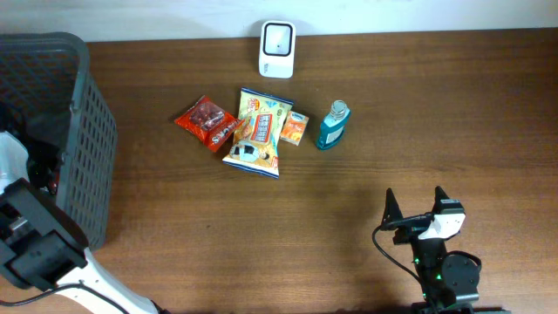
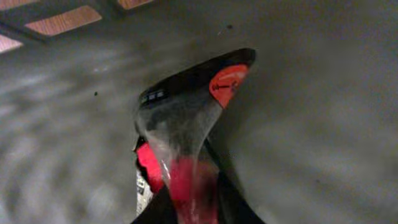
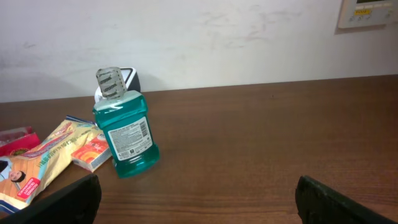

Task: Scan the item barcode
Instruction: 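Lift the black-and-red packet out of the basket toward the snack pile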

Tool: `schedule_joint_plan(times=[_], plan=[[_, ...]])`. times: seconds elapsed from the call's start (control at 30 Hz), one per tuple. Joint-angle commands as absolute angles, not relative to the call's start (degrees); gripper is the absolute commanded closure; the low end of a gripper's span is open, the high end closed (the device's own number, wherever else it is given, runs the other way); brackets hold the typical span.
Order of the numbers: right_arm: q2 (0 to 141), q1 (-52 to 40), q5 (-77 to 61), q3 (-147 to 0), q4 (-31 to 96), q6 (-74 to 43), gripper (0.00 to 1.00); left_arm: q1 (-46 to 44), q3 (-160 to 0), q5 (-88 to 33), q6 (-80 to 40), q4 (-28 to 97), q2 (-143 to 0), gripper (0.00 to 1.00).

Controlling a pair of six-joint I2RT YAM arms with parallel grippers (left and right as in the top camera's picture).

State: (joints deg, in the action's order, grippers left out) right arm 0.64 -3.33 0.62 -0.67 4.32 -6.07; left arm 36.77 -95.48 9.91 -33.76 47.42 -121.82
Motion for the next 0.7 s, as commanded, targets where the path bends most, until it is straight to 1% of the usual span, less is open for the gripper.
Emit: schedule_joint_plan(times=[0.0, 0.07, 0.17, 0.23, 0.47, 0.5, 0.67], plan=[[0.36, -2.87, 0.91, -0.32, 4.69, -6.48, 0.01, 36.93, -95.11, 10.26, -31.33, 48.05, -121.10, 0.89], [0.36, -2.87, 0.91, -0.32, 4.69, -6.46, 0.01, 36.93, -95.20, 9.85, -31.33, 48.69, -120.68, 0.93], [0.36, -2.87, 0.91, -0.32, 4.71, -6.48, 0.01, 36.93, -95.22, 6.85, -31.33, 48.84, -119.13, 0.94], [0.36, -2.87, 0.91, -0.32, 4.69, -6.46, 0.01, 36.93, -95.79, 3.70, -31.35, 48.53, -117.08, 1.00], [0.36, -2.87, 0.91, -0.32, 4.71, -6.46, 0.01, 36.91, -97.47, -6.26, -31.42, 46.30, -108.49, 1.00], [0.36, -2.87, 0.91, -0.32, 4.71, -6.48, 0.01, 36.91, -97.47, -9.91, -31.42, 44.62, -105.47, 1.00], [0.36, -2.87, 0.91, -0.32, 4.71, -6.48, 0.01, 36.91, -97.47, -20.73, -32.75, 38.65, -96.12, 1.00]])
